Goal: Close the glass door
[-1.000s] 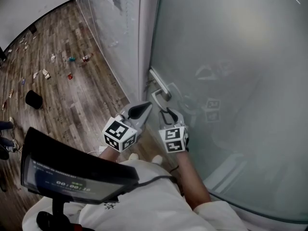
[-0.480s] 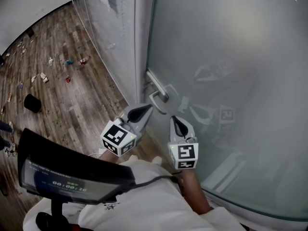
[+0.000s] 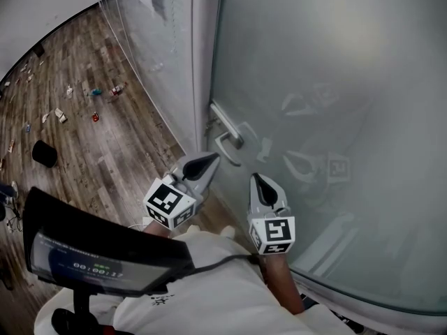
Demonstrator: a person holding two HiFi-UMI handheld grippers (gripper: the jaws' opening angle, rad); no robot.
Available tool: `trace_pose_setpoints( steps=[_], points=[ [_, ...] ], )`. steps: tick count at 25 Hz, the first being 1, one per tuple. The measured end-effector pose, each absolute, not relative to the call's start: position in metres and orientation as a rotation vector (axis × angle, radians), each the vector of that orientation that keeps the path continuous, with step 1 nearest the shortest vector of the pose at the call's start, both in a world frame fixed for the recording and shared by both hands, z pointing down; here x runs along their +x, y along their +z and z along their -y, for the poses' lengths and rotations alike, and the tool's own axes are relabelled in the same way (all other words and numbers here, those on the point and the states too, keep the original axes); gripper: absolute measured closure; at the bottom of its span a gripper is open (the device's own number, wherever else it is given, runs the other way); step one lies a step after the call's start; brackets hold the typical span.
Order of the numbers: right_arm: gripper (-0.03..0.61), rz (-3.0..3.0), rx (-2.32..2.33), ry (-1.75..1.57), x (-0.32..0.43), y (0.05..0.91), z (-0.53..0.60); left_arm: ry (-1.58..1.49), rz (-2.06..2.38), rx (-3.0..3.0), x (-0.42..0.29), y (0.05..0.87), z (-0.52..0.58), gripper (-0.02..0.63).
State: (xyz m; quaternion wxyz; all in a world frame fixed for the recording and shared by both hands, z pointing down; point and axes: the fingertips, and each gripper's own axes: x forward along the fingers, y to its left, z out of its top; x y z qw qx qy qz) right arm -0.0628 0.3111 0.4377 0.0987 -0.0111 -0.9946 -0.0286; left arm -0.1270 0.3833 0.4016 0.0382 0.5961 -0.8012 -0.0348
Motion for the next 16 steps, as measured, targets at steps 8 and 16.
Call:
trace_pose_setpoints(
  steps=[8, 16],
  points=[
    [0.571, 2.929, 0.006, -0.117, -0.076, 0.437, -0.315, -0.118, 2.446, 1.841, -0.140, 0.405, -0.392, 0.612],
    [0.571, 2.916, 0.046, -0.149, -0.099, 0.438, -0.327, -0.128, 2.437, 1.850, -0.165, 0.410, -0.415, 0.612]
  ],
)
